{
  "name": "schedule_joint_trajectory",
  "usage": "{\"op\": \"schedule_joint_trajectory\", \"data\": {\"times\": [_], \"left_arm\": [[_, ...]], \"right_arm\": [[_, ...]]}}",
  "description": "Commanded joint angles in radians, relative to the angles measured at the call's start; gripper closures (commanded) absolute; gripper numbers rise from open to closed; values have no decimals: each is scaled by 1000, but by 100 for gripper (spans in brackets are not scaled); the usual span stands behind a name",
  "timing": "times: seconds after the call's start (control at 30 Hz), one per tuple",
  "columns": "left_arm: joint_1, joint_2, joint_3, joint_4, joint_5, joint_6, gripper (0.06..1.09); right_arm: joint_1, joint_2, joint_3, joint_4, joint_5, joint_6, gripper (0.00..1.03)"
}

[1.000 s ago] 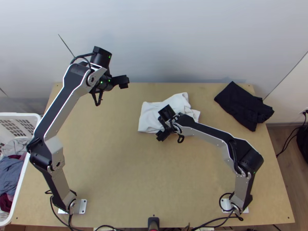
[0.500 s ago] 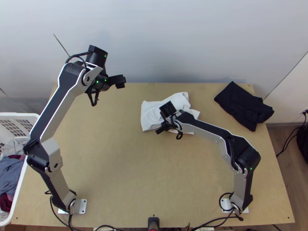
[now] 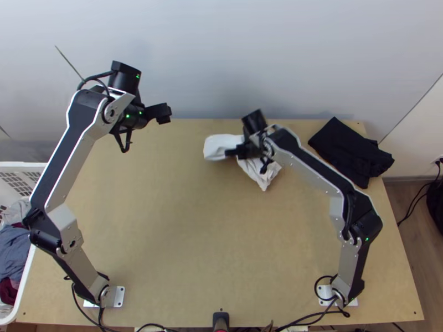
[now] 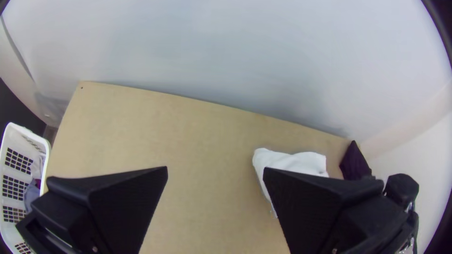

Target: Fold the t-shirt

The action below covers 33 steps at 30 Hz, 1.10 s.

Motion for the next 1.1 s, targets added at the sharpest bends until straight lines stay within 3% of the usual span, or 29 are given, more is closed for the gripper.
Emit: {"op": "schedule_joint_trajectory", "data": {"times": [0.0,0.33,0.7,0.93,1.07], "left_arm": [[12,-33,-7,-13,1,-4,10],[18,-59,-9,-28,1,-7,10],[31,-89,-59,-33,1,-5,10],[38,-106,-92,-34,1,1,10],[38,-109,-104,-34,1,3,10]], "right_arm": [[-72,-50,180,-100,-89,110,100],[-239,-160,203,-146,-203,225,100],[-652,-308,168,-196,-361,228,100],[-958,-331,151,-238,-483,121,100],[-1064,-274,161,-261,-523,3,100]]}}
